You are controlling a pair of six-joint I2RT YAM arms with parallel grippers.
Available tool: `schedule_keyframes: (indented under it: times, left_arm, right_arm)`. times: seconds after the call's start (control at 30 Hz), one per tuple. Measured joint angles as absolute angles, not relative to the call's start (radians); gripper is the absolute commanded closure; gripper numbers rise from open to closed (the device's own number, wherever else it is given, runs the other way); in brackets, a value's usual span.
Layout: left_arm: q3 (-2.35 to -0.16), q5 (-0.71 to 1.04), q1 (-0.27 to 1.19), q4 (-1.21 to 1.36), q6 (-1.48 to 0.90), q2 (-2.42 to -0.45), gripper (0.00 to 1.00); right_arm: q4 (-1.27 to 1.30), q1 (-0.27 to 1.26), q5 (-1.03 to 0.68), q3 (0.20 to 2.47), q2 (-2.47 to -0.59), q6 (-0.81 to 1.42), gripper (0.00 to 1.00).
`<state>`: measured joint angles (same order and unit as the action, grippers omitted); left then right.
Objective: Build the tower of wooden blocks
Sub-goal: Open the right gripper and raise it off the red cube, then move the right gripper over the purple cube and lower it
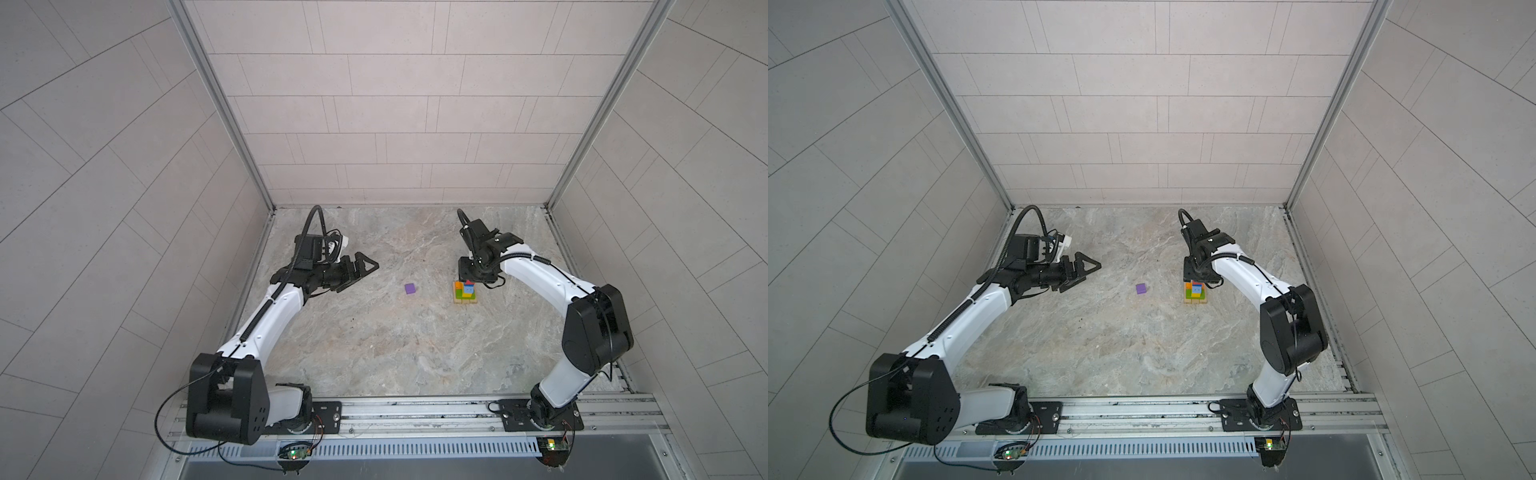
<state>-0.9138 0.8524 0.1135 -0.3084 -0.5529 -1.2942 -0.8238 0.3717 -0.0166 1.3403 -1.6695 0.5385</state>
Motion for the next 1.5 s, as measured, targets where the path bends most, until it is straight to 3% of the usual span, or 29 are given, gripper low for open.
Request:
schedule_keyframes:
  times: [0.33, 0.67, 1.1, 1.5]
  left_arm:
    - [-0.914, 0.852, 0.113, -0.308, -0.553, -1.294, 0.01]
    - [-0.914, 0.852, 0.113, -0.309, -0.553, -1.294, 0.0]
    - [-0.914, 0.852, 0.113, -0.309, -0.553, -1.294, 0.0]
    - [-0.914, 0.852, 0.113, -0.309, -0.553, -1.294, 0.0]
  right_arm:
    - [-0.898, 0.392, -0.003, 1.446, -1.585, 0.47, 0.39]
    - [-0.947, 0.538, 0.007, 1.568, -1.598, 0.469, 0.39]
    - [-0.883, 0.671, -0.023, 1.671, -1.842, 0.511, 0.44]
    - [-0.808, 0.685, -0.063, 1.707, -2.024, 0.535, 0.47]
